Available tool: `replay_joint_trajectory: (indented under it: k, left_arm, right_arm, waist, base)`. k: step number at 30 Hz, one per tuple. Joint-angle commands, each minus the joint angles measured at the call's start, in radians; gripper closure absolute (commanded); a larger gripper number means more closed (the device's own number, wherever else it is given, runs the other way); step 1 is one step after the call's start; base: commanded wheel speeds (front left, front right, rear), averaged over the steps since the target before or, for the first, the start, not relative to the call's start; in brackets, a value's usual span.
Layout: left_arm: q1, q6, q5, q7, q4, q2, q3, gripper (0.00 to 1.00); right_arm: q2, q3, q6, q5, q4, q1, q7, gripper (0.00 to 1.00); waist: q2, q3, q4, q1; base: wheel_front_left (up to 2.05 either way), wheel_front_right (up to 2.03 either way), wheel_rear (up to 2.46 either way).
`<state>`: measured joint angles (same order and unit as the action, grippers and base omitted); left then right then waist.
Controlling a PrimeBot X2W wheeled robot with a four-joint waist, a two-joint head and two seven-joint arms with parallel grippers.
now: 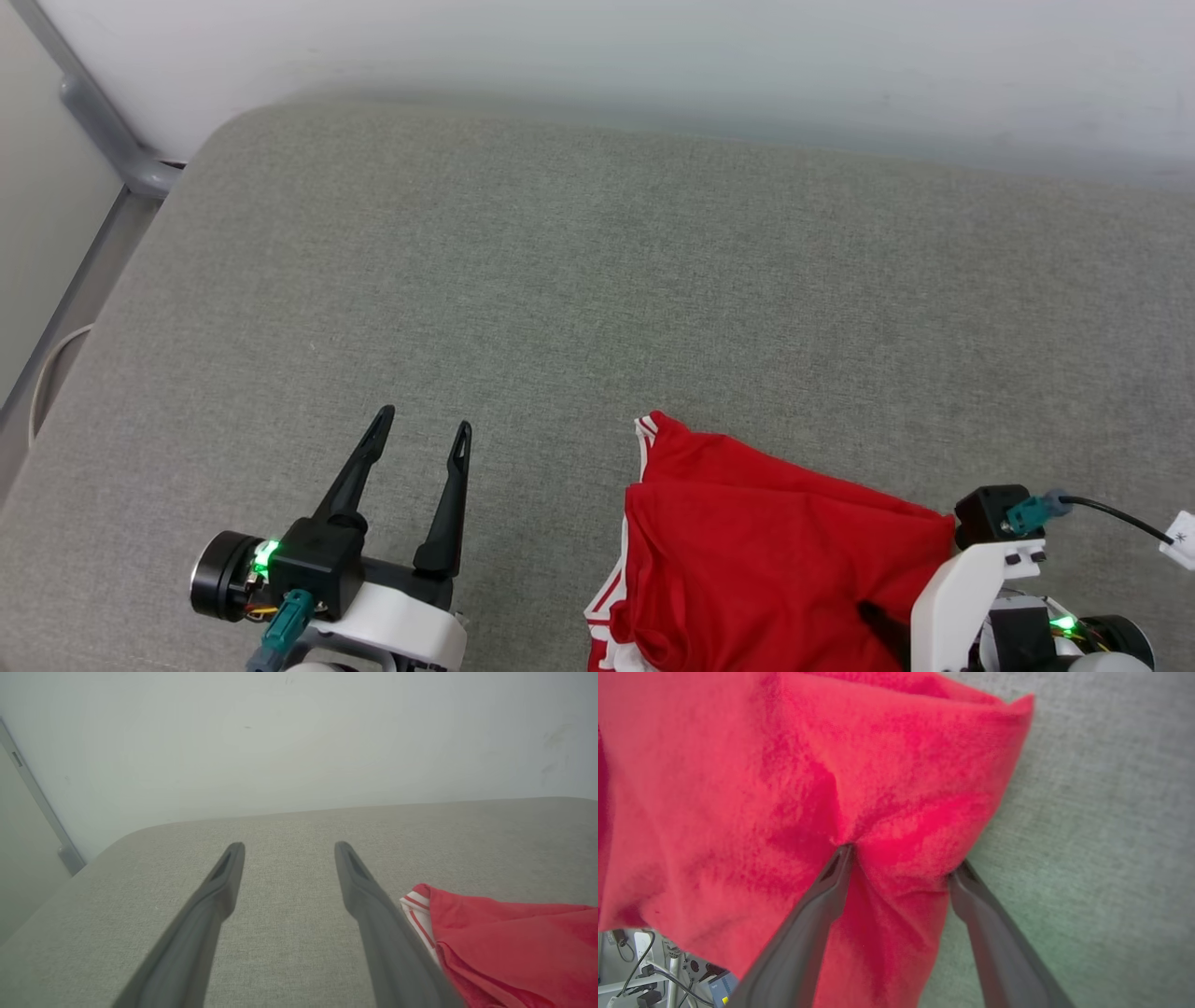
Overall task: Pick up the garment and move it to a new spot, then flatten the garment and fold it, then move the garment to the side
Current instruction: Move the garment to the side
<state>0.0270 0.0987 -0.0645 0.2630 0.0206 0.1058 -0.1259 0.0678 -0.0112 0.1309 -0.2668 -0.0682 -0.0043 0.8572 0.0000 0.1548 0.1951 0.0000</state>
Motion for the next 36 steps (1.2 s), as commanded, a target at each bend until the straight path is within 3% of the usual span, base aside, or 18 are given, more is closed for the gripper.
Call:
replay_joint_trajectory:
  k: [1,2,3,4,10,18,28,36]
  left_arm:
    - [0.011,0.005,0.002,0.002,0.000,-0.004,0.001,0.00]
    - [0.013,0.004,0.003,0.002,0.001,-0.005,0.002,0.00]
    - [0.014,0.005,0.004,0.002,0.002,-0.005,0.003,0.00]
    - [0.016,0.006,0.004,0.002,0.004,-0.005,0.003,0.00]
    - [0.018,0.008,0.006,0.002,0.014,-0.007,0.011,0.00]
    - [-0.003,0.010,0.005,0.002,0.014,-0.008,0.020,0.00]
    - [-0.002,0.016,0.008,0.002,-0.004,-0.010,0.014,0.00]
    - [0.049,0.023,0.018,0.002,-0.018,0.001,-0.020,0.00]
  right_arm:
    - [-0.015,-0.026,-0.001,0.004,-0.045,0.001,0.004,0.00]
    - [-0.016,-0.037,0.000,0.008,-0.059,0.003,0.002,0.51]
    - [-0.017,-0.045,0.000,0.012,-0.069,0.002,-0.003,0.82]
    - [-0.013,-0.053,0.001,0.019,-0.080,-0.001,-0.010,1.00]
    - [0.032,-0.079,-0.001,0.050,-0.094,-0.047,-0.074,1.00]
    - [0.182,-0.196,-0.001,0.084,-0.028,-0.120,-0.111,1.00]
    - [0.454,-0.349,-0.001,0.072,0.054,-0.236,-0.068,1.00]
    - [0.690,-0.442,-0.001,0.062,0.005,-0.341,-0.125,1.00]
  waist:
    - [0.0000,0.005,0.005,0.0000]
    - [0.0000,0.006,0.006,0.0000]
    - [0.0000,0.007,0.006,0.0000]
    - [0.0000,0.006,0.006,0.0000]
    - [0.0000,-0.015,-0.017,0.0000]
    - [0.0000,-0.048,-0.083,0.0000]
    - [0.0000,-0.027,-0.195,0.0000]
    - [0.0000,0.045,-0.281,0.0000]
  base:
    - [0.00,0.00,0.00]
    - [0.00,0.00,0.00]
    - [0.00,0.00,0.00]
    - [0.00,0.00,0.00]
    - [0.00,0.00,0.00]
    - [0.00,0.00,0.00]
    - [0.00,0.00,0.00]
    - [0.00,0.00,0.00]
